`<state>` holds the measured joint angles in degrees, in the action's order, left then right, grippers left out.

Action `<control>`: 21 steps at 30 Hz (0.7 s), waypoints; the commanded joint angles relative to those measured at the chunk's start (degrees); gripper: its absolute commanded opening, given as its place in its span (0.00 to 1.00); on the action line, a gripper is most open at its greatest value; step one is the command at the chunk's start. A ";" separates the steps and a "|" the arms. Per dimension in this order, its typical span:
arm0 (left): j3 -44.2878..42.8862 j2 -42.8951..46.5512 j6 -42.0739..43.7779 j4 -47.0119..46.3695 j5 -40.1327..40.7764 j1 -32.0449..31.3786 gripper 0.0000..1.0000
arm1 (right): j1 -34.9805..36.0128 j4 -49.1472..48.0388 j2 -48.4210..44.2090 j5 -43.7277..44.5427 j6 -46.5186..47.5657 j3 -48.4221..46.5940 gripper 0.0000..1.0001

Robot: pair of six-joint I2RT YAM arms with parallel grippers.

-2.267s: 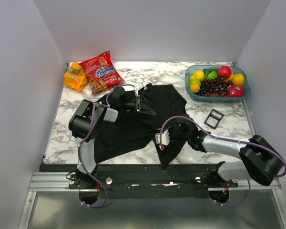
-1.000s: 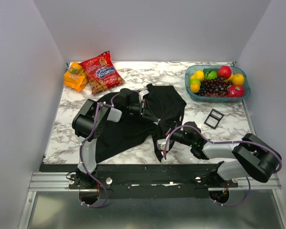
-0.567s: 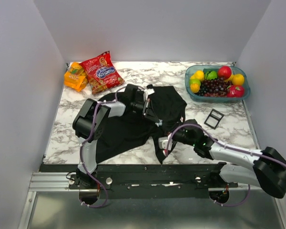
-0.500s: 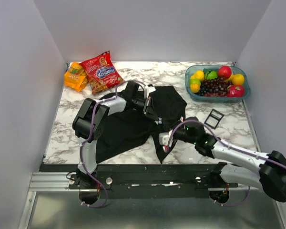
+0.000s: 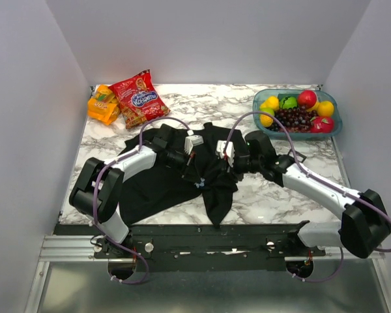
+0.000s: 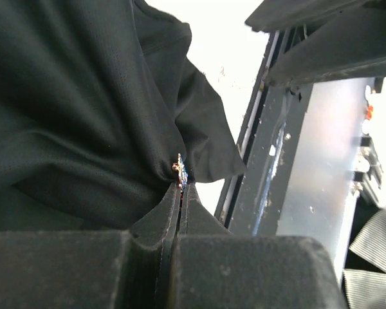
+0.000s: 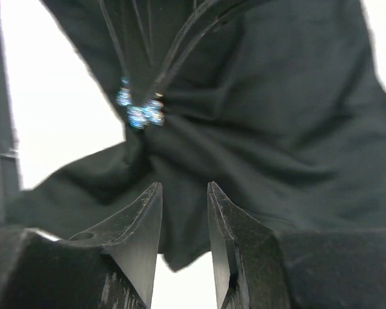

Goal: Remove the brooch from the garment

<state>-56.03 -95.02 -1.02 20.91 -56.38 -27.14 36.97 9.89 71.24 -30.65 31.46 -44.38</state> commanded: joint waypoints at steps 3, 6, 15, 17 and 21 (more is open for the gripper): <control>3.47 3.44 -7.32 -13.23 -3.63 -0.20 0.00 | -1.55 15.75 9.25 -22.42 -7.03 -11.95 0.37; 3.21 1.95 -10.93 -15.63 -4.53 -0.29 0.00 | -1.81 19.10 12.69 -25.15 -4.40 -14.15 0.33; 1.71 1.16 -10.94 -15.19 -6.37 -0.29 0.00 | -2.08 24.83 21.21 -27.27 1.14 -20.13 0.31; 1.89 1.33 -10.94 -15.02 -6.55 -0.29 0.00 | -2.08 24.83 21.83 -26.83 1.41 -21.45 0.31; 2.24 1.51 -10.94 -14.93 -6.38 -0.20 0.00 | -2.60 25.35 23.59 -24.46 1.23 -23.03 0.29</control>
<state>-53.01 -93.47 -11.68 6.92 -60.62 -27.14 35.14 32.95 93.38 -55.40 31.62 -64.51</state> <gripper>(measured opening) 0.011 0.297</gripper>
